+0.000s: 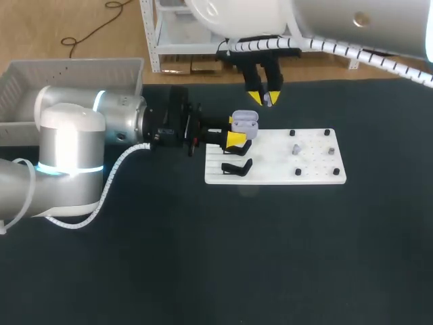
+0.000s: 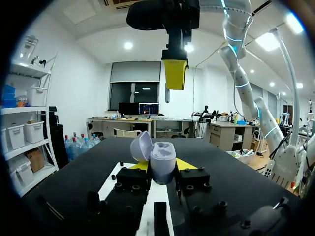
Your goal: Pick up each earbud case from the left stands, insert the matching earbuds, close the lid, and place the case in the box.
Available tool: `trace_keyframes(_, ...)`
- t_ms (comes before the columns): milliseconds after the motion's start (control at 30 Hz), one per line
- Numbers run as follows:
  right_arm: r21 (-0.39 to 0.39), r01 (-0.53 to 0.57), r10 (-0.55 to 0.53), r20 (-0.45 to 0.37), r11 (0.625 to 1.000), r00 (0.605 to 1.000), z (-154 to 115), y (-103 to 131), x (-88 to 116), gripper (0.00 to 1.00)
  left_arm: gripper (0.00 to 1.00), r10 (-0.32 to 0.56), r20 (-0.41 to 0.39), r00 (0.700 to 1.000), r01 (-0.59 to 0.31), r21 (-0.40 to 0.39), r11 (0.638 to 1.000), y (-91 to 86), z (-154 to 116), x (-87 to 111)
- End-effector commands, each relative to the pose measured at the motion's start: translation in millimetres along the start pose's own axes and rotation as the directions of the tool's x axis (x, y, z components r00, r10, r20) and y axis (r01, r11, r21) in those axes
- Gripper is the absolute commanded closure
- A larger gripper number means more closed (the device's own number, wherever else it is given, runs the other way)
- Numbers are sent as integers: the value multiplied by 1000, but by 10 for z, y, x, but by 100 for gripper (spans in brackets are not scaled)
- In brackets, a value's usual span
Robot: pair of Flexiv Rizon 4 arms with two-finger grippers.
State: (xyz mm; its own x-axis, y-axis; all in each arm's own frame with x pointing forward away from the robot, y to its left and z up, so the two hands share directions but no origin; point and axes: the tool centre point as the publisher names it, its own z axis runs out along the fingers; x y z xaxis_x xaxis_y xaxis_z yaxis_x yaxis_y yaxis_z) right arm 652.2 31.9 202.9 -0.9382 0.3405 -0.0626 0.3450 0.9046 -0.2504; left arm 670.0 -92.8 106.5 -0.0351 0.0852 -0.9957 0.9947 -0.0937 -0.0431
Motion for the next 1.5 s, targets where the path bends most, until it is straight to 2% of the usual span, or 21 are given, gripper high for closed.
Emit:
trace_keyframes(33,29,-24,23,33,999,999,-10,68,44,100,100,3,3,1000,-3,-2,1000,-4,-2,10)
trace_keyframes(167,88,-94,95,0,992,996,-8,156,30,100,100,3,3,1000,-3,-2,1000,-4,-2,10)
trace_keyframes(400,92,-205,214,-96,974,972,21,166,7,100,100,3,3,1000,-3,-2,1000,-4,-2,10)
trace_keyframes(500,86,-228,237,-101,970,966,38,187,7,100,100,3,3,1000,-3,-2,1000,-4,-2,10)
trace_keyframes(1033,72,-232,239,-110,970,965,51,229,18,100,100,3,3,1000,-3,-2,1000,-4,-2,10)
trace_keyframes(1200,30,-217,219,-79,976,973,65,276,29,100,100,3,3,1000,-3,-2,1000,-4,-2,10)
trace_keyframes(1500,42,-201,203,-78,979,976,184,349,5,100,100,3,3,1000,-3,-2,1000,-4,-2,10)
